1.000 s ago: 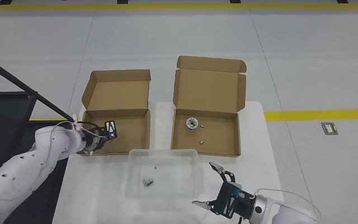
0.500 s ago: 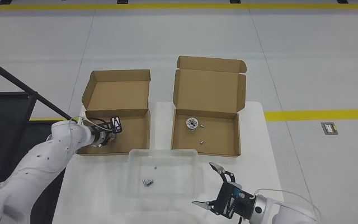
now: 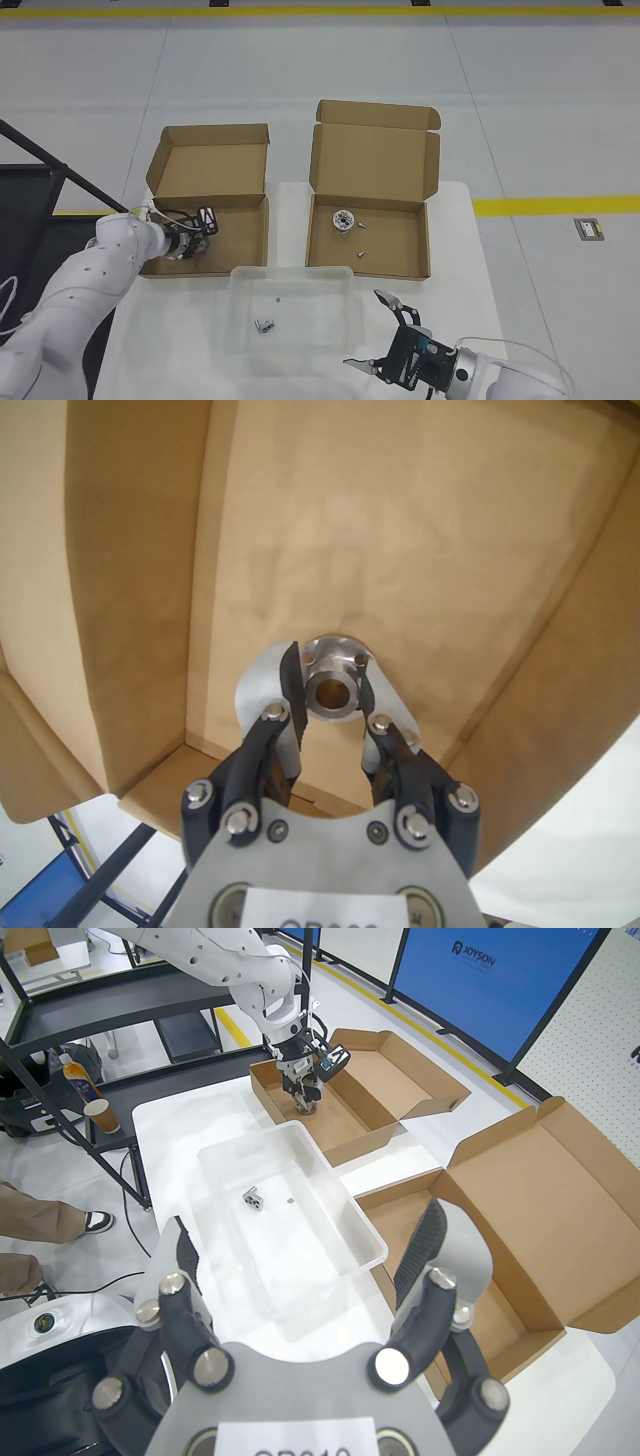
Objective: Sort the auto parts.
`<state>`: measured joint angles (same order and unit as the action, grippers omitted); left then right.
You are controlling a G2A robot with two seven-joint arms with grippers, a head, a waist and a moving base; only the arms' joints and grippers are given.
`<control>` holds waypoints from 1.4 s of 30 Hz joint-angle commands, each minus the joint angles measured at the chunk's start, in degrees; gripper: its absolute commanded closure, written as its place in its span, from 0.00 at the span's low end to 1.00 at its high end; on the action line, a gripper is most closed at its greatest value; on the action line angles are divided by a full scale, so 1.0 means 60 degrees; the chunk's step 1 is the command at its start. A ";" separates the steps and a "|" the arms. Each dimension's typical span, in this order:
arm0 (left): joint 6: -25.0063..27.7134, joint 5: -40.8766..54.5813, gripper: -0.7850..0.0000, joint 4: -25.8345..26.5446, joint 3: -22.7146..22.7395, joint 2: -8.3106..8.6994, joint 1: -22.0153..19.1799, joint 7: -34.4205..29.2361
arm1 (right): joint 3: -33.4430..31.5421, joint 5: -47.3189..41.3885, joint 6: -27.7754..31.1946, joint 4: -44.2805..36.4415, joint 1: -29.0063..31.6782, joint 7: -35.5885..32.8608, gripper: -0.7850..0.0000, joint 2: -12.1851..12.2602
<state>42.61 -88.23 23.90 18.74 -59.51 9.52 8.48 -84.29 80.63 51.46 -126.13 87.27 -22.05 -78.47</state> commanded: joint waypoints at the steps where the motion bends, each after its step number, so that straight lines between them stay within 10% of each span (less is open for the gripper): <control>1: 0.0076 -0.0075 0.00 -0.0196 0.0038 -0.0038 -0.0090 0.0265 | 0.0000 0.0000 0.0000 0.0000 0.0000 0.0000 0.00 0.0000; 12: 0.1487 -0.1010 0.00 -0.0084 0.0216 0.0422 -0.0832 0.3262 | 0.0000 0.0000 0.0000 0.0000 0.0000 0.0000 0.00 0.0000; 23: 0.2565 -0.2536 0.00 0.3038 0.0403 0.1868 -0.0676 0.6300 | 0.0000 0.0000 0.0000 0.0000 0.0000 0.0000 0.00 0.0000; 36: 0.2565 -0.1694 0.00 0.8549 0.0225 0.4112 0.0182 0.5010 | 0.0000 0.0000 0.0000 0.0000 0.0000 0.0000 0.00 0.0000; 42: 0.2565 -0.1694 0.00 0.8549 0.0225 0.4112 0.0182 0.5010 | 0.0000 0.0000 0.0000 0.0000 0.0000 0.0000 0.00 0.0000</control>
<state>58.00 -98.39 75.17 20.08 -34.83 10.61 38.55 -84.29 80.63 51.46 -126.13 87.27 -22.05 -78.47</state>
